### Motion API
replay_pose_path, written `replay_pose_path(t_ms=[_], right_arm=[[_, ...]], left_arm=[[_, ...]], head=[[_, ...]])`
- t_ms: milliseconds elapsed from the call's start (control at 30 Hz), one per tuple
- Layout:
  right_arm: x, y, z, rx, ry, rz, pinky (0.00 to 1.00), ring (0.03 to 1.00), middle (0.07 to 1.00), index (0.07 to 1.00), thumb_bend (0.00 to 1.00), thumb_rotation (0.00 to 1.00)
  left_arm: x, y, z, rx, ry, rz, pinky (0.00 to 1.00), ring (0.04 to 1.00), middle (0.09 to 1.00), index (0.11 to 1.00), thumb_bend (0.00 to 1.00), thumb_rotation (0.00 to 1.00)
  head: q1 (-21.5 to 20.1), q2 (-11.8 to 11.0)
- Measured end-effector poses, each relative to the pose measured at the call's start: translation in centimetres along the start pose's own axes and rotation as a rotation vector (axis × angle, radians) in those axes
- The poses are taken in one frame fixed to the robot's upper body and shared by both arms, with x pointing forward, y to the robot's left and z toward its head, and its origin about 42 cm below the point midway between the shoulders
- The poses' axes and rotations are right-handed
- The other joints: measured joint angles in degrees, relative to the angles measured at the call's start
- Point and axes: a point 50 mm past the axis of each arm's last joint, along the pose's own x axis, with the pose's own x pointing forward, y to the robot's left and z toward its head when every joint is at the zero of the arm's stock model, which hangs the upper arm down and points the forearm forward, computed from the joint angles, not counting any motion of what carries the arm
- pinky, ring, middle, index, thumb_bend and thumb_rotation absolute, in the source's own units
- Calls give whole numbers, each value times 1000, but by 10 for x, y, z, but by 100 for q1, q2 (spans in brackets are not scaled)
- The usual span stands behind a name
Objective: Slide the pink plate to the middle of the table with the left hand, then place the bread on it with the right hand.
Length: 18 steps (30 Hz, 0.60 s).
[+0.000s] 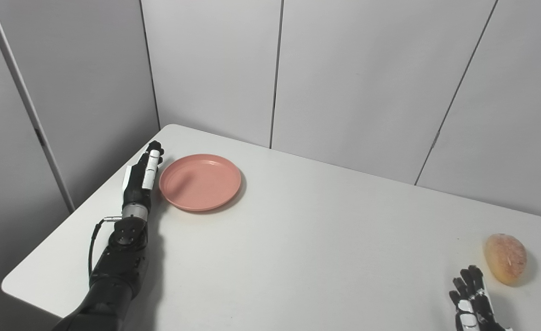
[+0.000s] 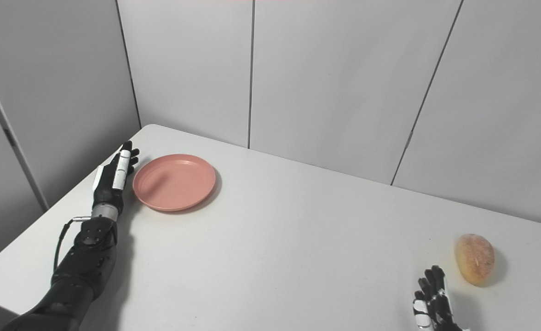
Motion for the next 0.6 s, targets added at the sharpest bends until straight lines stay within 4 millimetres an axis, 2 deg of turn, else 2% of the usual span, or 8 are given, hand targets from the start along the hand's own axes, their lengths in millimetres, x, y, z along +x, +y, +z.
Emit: replay_pose_path(t_ms=[200, 333, 433, 600], right_arm=[[-2, 1, 1, 1, -1, -2, 1000, 1000, 1000, 1000, 405, 756], [-2, 2, 1, 5, -1, -4, 1000, 1000, 997, 1000, 403, 763], [-2, 1, 1, 4, -1, -6, 1000, 998, 991, 1000, 410, 759], [-2, 2, 1, 3, -2, -6, 1000, 996, 989, 1000, 408, 754]], left_arm=[[-1, -4, -3, 8, -15, -27, 958, 927, 909, 910, 789, 1000], [-2, -8, -3, 15, -20, -48, 988, 936, 917, 914, 768, 1000], [-3, -15, -3, 8, -25, -59, 971, 927, 912, 914, 745, 1000], [-4, -27, -2, 5, -29, -81, 1000, 964, 936, 934, 763, 1000]], head=[[0, 44], [-9, 70], [0, 79], [-35, 114]])
